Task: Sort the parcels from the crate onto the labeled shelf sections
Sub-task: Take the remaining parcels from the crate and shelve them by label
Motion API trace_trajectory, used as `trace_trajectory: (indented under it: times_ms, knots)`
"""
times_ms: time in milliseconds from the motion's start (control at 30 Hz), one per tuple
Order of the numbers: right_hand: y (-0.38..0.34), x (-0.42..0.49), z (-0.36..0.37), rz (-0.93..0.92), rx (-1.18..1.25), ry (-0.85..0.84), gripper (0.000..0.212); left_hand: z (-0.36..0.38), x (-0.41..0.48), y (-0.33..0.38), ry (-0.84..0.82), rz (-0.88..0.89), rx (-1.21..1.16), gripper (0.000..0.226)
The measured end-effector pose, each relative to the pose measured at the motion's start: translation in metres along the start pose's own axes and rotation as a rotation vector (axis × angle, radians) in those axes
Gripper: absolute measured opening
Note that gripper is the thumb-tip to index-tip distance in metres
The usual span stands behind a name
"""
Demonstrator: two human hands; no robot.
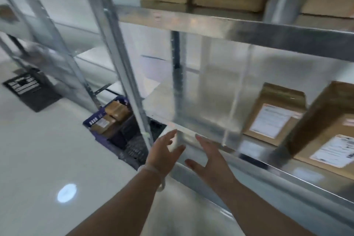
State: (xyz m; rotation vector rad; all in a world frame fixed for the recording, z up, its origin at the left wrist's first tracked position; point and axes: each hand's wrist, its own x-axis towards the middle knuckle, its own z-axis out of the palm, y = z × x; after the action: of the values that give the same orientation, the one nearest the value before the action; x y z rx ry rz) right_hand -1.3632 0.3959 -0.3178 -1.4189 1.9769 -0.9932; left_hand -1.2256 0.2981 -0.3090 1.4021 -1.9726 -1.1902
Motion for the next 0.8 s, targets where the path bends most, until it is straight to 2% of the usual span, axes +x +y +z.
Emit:
trace_trajectory:
  times_ms: [133, 233, 367, 567, 800]
  knots:
    - [-0.076, 0.027, 0.083, -0.070, 0.037, -0.139, 0.082, -0.106, 0.000, -0.059, 0.109, -0.088, -0.045, 0.067]
    - [-0.130, 0.048, 0.144, -0.161, 0.014, -0.200, 0.090, -0.178, -0.002, -0.097, 0.212, -0.080, 0.032, 0.066]
    - [-0.182, 0.070, 0.210, -0.157, 0.059, -0.261, 0.088, -0.251, 0.001, -0.139, 0.281, -0.098, 0.079, 0.059]
    - [-0.223, 0.116, 0.267, -0.178, 0.056, -0.348, 0.091, -0.308, 0.033, -0.181, 0.330, -0.179, 0.040, 0.060]
    - [-0.242, 0.212, 0.321, -0.195, 0.009, -0.417, 0.092, -0.353, 0.117, -0.209, 0.326, -0.178, 0.042, 0.053]
